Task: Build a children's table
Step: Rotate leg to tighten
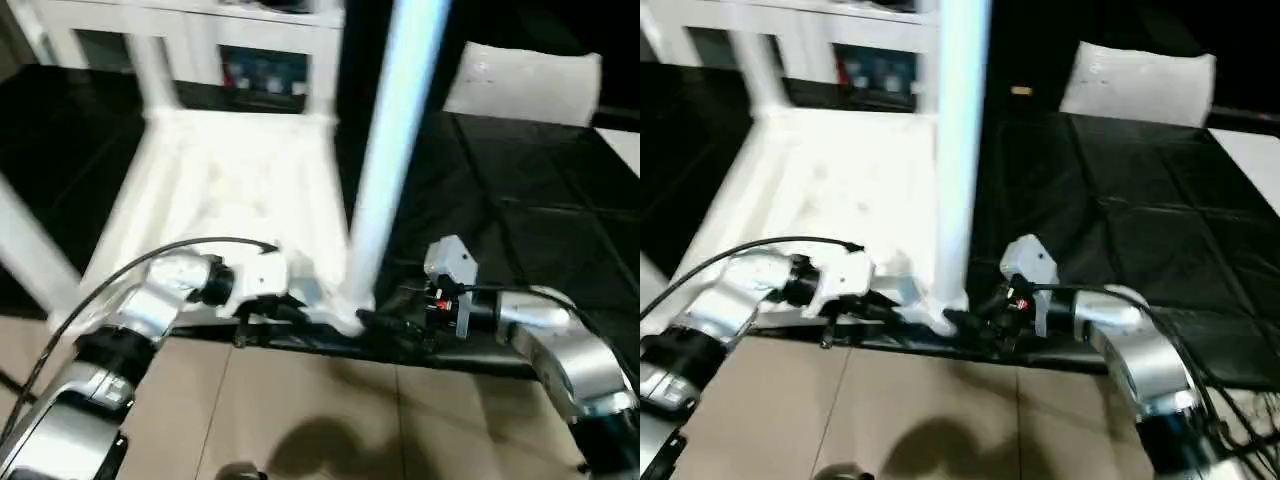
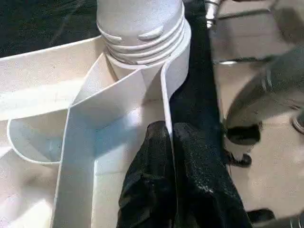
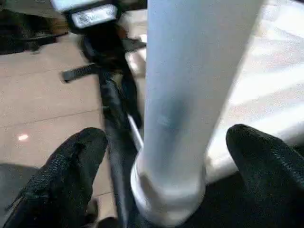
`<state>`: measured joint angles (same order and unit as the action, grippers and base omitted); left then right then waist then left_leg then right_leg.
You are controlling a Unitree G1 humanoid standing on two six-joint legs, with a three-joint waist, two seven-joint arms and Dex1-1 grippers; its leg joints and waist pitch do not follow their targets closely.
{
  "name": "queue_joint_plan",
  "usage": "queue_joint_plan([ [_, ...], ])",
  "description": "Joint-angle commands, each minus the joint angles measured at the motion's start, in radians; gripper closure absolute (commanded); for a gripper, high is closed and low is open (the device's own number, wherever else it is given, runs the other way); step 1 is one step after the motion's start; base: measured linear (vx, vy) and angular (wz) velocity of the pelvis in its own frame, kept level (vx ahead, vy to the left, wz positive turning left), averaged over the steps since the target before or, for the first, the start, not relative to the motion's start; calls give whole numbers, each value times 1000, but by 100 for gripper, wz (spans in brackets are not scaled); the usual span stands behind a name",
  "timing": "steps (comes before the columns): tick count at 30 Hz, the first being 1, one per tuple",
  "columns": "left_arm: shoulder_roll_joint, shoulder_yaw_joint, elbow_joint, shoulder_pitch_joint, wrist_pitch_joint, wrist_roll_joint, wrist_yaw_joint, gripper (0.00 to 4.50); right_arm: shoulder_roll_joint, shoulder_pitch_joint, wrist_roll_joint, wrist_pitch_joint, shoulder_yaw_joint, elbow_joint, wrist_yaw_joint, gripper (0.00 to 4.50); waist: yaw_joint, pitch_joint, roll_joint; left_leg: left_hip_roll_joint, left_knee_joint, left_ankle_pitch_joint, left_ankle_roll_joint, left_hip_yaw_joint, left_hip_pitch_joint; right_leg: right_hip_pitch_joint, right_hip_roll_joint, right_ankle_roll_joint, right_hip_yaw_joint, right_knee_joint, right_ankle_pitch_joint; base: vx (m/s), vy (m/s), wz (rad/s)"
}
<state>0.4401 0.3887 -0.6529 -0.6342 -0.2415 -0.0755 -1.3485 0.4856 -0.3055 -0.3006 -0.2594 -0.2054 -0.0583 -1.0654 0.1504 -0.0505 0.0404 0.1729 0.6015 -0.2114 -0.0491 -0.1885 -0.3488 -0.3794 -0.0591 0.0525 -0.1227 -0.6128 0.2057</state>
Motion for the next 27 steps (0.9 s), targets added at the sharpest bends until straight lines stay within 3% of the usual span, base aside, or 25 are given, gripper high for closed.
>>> queue_joint_plan([
  [1,-21,80,-5,-9,-50,-47,-67,450,17,-18,-7,18,-7,-28,-45,36,-9,65,-8,89,-69,-83,50,34,11,50,-128,154,85,63,83,0,0,0],
  [11,-28,75,-53,-35,-77,-28,-107,450,32,-75,2,33,-51,-152,-193,118,0,66,-1,86,-65,-72,55,33,6,53,-128,141,82,65,120,0,0,0],
  [18,-21,66,-45,-23,-49,-16,-130,450,10,-122,-2,30,-62,-236,-247,171,-1,69,-1,86,-63,-48,64,32,3,52,-126,154,81,60,91,0,0,0],
  [19,-23,64,-45,-20,-44,-13,-133,450,7,-122,-10,20,-64,-237,-261,197,-2,69,0,87,-63,-46,65,33,4,52,-125,156,81,59,86,0,0,0],
  [23,-25,58,-47,-16,-28,-4,-133,450,0,-115,-25,0,-65,-235,-284,211,0,68,-3,88,-63,-49,66,32,5,51,-126,166,82,57,69,0,0,0],
  [25,-23,54,-43,-11,-10,0,-130,450,-2,-99,-40,-20,-63,-217,-289,240,1,68,-6,89,-64,-61,60,32,5,52,-128,166,82,59,79,0,0,0],
  [27,-30,35,-42,-6,29,18,-117,450,-6,-79,-54,-37,-62,-196,-286,243,3,67,-15,88,-65,-80,48,33,7,51,-128,160,82,64,108,0,0,0],
])
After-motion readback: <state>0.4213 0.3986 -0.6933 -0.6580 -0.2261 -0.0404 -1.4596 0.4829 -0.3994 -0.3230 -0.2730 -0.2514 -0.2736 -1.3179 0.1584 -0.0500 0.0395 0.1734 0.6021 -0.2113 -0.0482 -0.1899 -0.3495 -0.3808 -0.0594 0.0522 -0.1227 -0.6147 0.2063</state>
